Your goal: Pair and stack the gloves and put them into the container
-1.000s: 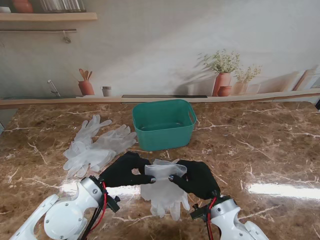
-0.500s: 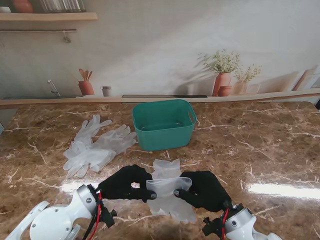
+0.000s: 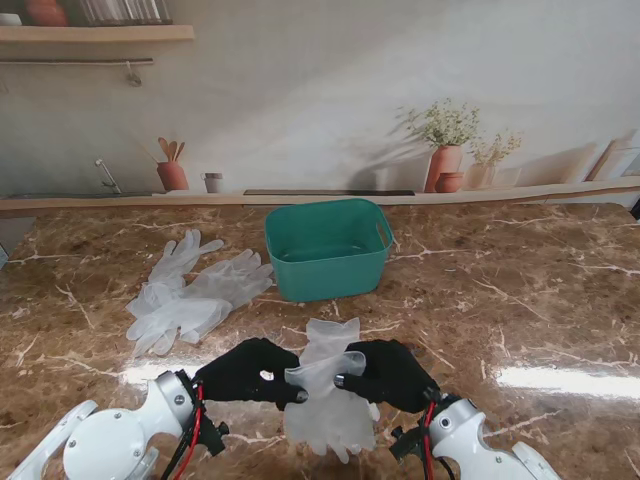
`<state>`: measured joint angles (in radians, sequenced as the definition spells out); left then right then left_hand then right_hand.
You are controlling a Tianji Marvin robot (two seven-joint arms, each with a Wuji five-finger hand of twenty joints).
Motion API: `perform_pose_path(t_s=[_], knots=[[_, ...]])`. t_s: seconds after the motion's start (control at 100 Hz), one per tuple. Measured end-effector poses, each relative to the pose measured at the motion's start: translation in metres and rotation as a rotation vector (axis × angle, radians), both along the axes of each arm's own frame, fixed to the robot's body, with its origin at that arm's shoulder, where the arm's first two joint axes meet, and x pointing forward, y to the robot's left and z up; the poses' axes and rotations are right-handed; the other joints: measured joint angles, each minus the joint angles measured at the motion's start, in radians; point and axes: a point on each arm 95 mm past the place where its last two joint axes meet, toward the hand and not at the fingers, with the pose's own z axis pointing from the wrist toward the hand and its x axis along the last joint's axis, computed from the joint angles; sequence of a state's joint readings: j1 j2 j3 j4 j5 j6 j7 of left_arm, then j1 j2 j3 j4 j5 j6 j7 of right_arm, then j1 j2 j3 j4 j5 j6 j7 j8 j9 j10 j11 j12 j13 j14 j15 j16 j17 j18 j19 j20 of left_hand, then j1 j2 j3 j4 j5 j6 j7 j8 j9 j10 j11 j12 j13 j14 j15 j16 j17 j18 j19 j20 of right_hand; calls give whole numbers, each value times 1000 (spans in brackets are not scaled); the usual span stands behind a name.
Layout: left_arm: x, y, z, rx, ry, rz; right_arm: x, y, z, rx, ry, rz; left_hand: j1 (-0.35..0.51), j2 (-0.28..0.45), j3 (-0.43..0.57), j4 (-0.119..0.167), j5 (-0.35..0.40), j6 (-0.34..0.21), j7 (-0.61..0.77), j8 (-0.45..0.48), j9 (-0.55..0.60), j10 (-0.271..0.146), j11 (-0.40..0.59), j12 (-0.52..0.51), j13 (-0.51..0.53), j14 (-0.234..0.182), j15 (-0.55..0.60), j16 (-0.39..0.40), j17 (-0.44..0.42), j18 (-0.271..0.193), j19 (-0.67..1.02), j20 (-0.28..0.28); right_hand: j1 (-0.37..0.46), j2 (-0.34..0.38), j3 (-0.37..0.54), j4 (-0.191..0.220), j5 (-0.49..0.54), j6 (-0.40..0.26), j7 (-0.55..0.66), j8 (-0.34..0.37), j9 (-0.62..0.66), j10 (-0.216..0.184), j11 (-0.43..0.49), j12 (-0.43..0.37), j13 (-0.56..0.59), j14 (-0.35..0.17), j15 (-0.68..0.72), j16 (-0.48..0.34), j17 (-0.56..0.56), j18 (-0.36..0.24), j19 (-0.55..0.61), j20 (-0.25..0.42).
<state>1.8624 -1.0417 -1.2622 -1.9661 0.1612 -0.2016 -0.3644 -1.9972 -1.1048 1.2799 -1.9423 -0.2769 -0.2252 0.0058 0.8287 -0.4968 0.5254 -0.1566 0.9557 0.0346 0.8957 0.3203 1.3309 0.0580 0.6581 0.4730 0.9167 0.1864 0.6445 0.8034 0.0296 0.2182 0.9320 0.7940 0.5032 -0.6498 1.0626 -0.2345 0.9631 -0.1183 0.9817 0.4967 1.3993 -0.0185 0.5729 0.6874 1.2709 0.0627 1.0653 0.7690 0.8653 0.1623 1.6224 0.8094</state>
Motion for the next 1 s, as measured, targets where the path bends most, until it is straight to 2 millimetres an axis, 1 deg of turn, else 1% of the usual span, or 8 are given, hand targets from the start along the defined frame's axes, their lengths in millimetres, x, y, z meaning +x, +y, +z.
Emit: perform_pose_path(t_s=[0.18,0.3,0.43,0.53,0.59,0.66,0.75,1.0], knots=[[20,0,-20,84,25,47,24,3,-22,-48,50,-21,1,0,0,0,-1,14,0,10,0,0,10,0,0,0,0,0,0,0,3,0,0,0,0,0,0,1,0,-2,0,0,-2,-10,0,0,-14,0,-12,0,0,-9],[35,-4,-29,137,-2,83,39,4,-30,-64,64,-59,1,0,0,0,-2,15,0,23,0,0,10,0,0,0,5,0,0,0,13,0,1,0,0,0,0,1,0,-10,0,1,-2,-12,0,0,-18,0,-28,0,0,-10],[54,-12,-39,257,-124,171,57,5,-39,-111,41,-102,2,3,0,0,-2,7,-2,45,0,0,11,16,-4,9,37,11,0,1,24,1,1,0,0,0,0,-3,0,-12,0,1,-2,-12,0,0,-28,0,-45,0,0,-10],[68,-17,-45,303,-192,217,70,5,-46,-156,22,-138,2,12,13,0,-3,-14,-2,53,0,0,11,34,-4,13,41,19,0,3,27,4,0,-1,0,0,0,-6,0,-23,0,1,-2,-12,-2,0,-28,0,-50,0,0,-10],[73,-20,-48,322,-215,225,76,6,-49,-169,16,-152,2,12,24,0,-3,-18,-5,62,0,0,12,46,-4,13,51,26,0,3,29,10,-1,-1,0,0,0,-15,0,-27,0,1,-2,-12,-2,0,-28,0,-59,0,0,-10],[78,-25,-52,358,-245,216,82,6,-53,-190,-3,-173,2,12,24,0,-3,-29,-12,62,0,0,12,55,-4,13,51,29,0,3,29,13,-26,-6,9,0,0,-20,0,-36,0,1,-2,-12,-3,0,-28,0,-62,0,0,-10],[86,-30,-58,384,-261,206,89,8,-60,-229,-40,-199,2,12,24,0,-3,-30,-12,63,0,0,12,57,-4,13,51,30,0,3,29,14,-26,-11,9,0,0,-31,0,-39,-3,1,-2,-12,-21,0,-31,0,-76,-1,0,-11],[95,-31,-59,436,-288,239,107,12,-74,-281,-66,-212,-1,12,34,0,-3,-30,-12,73,0,0,13,69,-4,13,51,30,0,3,29,14,-27,-12,9,0,-1,-57,0,-50,-27,-1,-4,-12,-56,-3,-44,0,-123,-11,-2,-21]])
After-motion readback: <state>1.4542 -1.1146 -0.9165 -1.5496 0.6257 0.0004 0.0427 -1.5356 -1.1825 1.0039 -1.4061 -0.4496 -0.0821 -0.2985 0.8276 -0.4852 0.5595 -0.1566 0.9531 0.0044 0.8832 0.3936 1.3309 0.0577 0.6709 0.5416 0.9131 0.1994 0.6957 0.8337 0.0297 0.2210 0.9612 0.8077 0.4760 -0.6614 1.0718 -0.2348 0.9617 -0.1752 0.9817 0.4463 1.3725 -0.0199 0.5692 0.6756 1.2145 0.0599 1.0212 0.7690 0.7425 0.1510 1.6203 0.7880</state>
